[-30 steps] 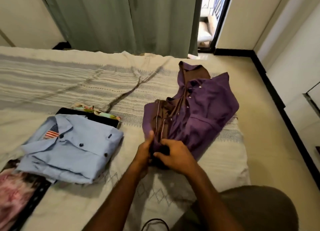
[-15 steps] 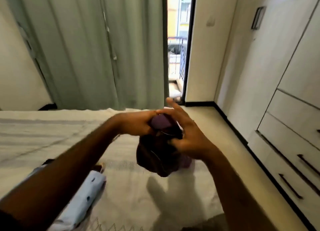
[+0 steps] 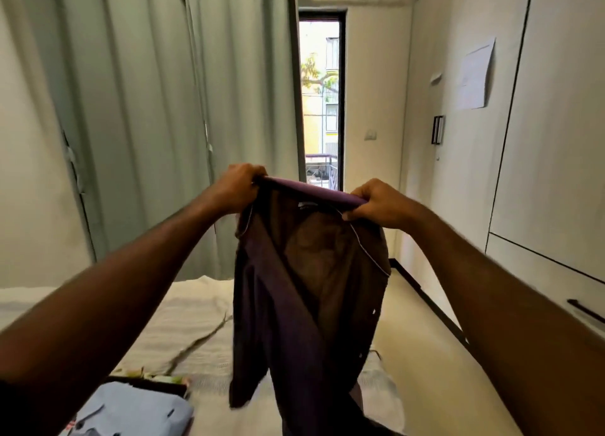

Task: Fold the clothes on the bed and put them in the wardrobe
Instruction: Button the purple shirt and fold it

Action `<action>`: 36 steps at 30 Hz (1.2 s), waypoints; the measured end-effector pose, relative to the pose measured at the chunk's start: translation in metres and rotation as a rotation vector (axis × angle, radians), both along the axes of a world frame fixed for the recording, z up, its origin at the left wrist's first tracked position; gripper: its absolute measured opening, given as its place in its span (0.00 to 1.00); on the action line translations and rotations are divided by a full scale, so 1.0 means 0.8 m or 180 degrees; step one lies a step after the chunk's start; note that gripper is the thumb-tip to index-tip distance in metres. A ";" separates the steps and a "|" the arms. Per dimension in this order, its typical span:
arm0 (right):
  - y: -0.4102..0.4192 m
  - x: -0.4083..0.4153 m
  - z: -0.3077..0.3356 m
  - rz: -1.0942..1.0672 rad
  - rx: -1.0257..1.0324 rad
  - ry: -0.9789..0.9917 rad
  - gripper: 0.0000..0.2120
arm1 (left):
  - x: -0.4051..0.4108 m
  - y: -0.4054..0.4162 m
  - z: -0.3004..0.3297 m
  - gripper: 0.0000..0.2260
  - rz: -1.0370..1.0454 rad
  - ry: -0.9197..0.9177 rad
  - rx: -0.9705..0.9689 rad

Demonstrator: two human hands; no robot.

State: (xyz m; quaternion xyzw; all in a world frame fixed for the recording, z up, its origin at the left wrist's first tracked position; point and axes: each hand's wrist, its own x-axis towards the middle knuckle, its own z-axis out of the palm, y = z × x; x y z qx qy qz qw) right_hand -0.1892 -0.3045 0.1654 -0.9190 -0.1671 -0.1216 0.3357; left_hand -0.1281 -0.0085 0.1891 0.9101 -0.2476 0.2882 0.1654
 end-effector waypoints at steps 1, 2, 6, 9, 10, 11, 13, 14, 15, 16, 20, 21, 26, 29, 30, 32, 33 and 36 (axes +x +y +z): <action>-0.007 -0.005 -0.001 0.0001 0.0061 -0.0009 0.10 | 0.004 0.004 -0.002 0.13 0.0043 -0.0138 -0.0100; -0.016 -0.011 0.002 0.0039 0.0223 -0.0009 0.11 | 0.007 0.007 -0.001 0.14 0.0052 -0.0232 -0.0242; -0.059 -0.034 0.010 0.0241 0.0388 0.0764 0.14 | 0.000 0.026 0.008 0.11 -0.0430 0.0129 -0.1241; -0.086 -0.044 -0.012 0.0300 0.0103 0.1280 0.16 | -0.008 0.046 0.024 0.06 -0.0731 0.0614 -0.1291; -0.089 -0.045 -0.022 0.0201 0.0279 0.1153 0.16 | -0.009 0.051 0.029 0.06 -0.0682 0.0802 -0.1039; -0.091 -0.045 -0.030 0.0068 0.0582 0.0913 0.16 | -0.010 0.054 0.032 0.06 -0.0564 0.0942 -0.0688; -0.090 -0.040 -0.042 -0.0135 0.1280 0.0356 0.13 | -0.009 0.056 0.030 0.06 -0.0321 0.1090 -0.0217; -0.091 -0.038 -0.044 -0.0225 0.1546 0.0120 0.12 | -0.006 0.058 0.027 0.08 -0.0300 0.1156 -0.0254; -0.092 -0.036 -0.044 -0.0285 0.1775 -0.0018 0.11 | -0.003 0.062 0.024 0.12 -0.0368 0.1314 -0.0468; -0.096 -0.034 -0.043 -0.0268 0.1994 -0.0033 0.12 | -0.001 0.068 0.018 0.15 -0.0500 0.1573 -0.0861; -0.143 -0.043 -0.038 0.0447 0.2380 0.0777 0.33 | 0.002 0.091 0.005 0.21 -0.1193 0.2176 -0.2159; -0.155 -0.046 -0.042 0.0598 0.2414 0.0984 0.37 | 0.005 0.095 0.004 0.24 -0.1351 0.2144 -0.2233; -0.163 -0.038 -0.080 0.0252 0.2045 0.1246 0.30 | 0.006 0.100 0.002 0.29 -0.1796 0.2276 -0.2529; -0.152 -0.028 -0.102 -0.0136 0.2016 0.0973 0.28 | 0.010 0.089 -0.001 0.24 -0.1800 0.2253 -0.2653; -0.147 -0.024 -0.109 -0.0239 0.2070 0.0837 0.27 | 0.011 0.086 -0.002 0.20 -0.1783 0.2205 -0.2780; -0.137 -0.017 -0.120 -0.0424 0.2199 0.0535 0.24 | 0.016 0.085 -0.002 0.13 -0.1708 0.2087 -0.3013; -0.133 -0.014 -0.123 -0.0439 0.2307 0.0435 0.23 | 0.019 0.086 -0.001 0.09 -0.1582 0.2028 -0.3028; -0.131 -0.005 -0.122 -0.0085 0.2677 0.0382 0.21 | 0.032 0.099 0.004 0.05 -0.0915 0.1777 -0.2590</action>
